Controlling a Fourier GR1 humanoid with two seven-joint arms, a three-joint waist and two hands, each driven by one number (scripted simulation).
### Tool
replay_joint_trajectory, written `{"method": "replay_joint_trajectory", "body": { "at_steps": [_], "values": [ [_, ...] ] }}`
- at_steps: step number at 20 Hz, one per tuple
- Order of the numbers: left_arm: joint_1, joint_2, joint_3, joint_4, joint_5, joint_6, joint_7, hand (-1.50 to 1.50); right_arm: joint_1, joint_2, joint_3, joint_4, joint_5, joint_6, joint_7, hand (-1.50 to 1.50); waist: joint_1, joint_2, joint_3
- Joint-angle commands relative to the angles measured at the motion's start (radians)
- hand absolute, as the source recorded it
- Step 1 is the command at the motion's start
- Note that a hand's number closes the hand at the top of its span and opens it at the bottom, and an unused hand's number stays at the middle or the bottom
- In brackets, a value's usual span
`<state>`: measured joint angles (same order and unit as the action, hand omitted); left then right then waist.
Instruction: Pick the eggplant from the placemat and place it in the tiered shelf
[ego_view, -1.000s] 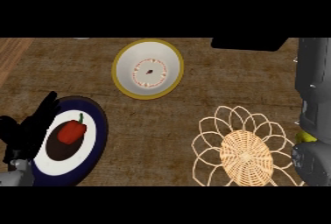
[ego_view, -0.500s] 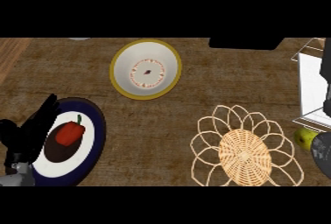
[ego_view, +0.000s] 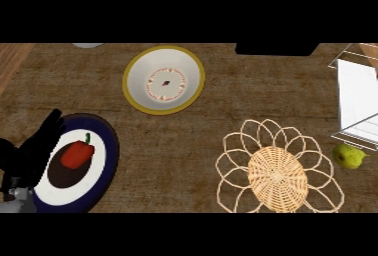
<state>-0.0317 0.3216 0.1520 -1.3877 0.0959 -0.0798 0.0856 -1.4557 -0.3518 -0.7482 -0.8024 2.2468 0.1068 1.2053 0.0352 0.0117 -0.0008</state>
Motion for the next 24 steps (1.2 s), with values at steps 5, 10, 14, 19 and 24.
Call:
{"method": "replay_joint_trajectory", "body": {
  "at_steps": [5, 10, 14, 19, 24],
  "values": [
    [0.001, -0.021, -0.005, 0.008, -0.013, 0.015, -0.002, 0.0, 0.056, -0.025, -0.085, -0.039, -0.04, -0.067, 0.139, 1.5, -0.018, -0.006, 0.001],
    [0.033, -0.022, -0.005, -0.024, -0.01, 0.016, 0.024, 0.0, 0.111, -0.017, -0.119, -0.123, -0.011, -0.145, 0.198, 1.5, -0.011, -0.006, 0.001],
    [0.043, -0.005, 0.011, -0.042, -0.011, 0.01, 0.016, 0.0, 0.188, 0.007, -0.147, -0.123, -0.022, -0.091, 0.147, -1.5, -0.021, -0.01, 0.001],
    [-0.002, -0.015, 0.008, 0.004, -0.025, 0.015, 0.003, 0.0, 0.195, 0.024, -0.136, -0.167, -0.048, -0.133, 0.111, -1.5, -0.028, -0.009, 0.0],
    [0.037, -0.032, -0.003, -0.015, -0.038, 0.019, -0.021, 0.0, 0.221, 0.024, -0.142, -0.205, -0.086, -0.268, 0.083, -1.5, -0.02, -0.007, 0.001]
  ]
}}
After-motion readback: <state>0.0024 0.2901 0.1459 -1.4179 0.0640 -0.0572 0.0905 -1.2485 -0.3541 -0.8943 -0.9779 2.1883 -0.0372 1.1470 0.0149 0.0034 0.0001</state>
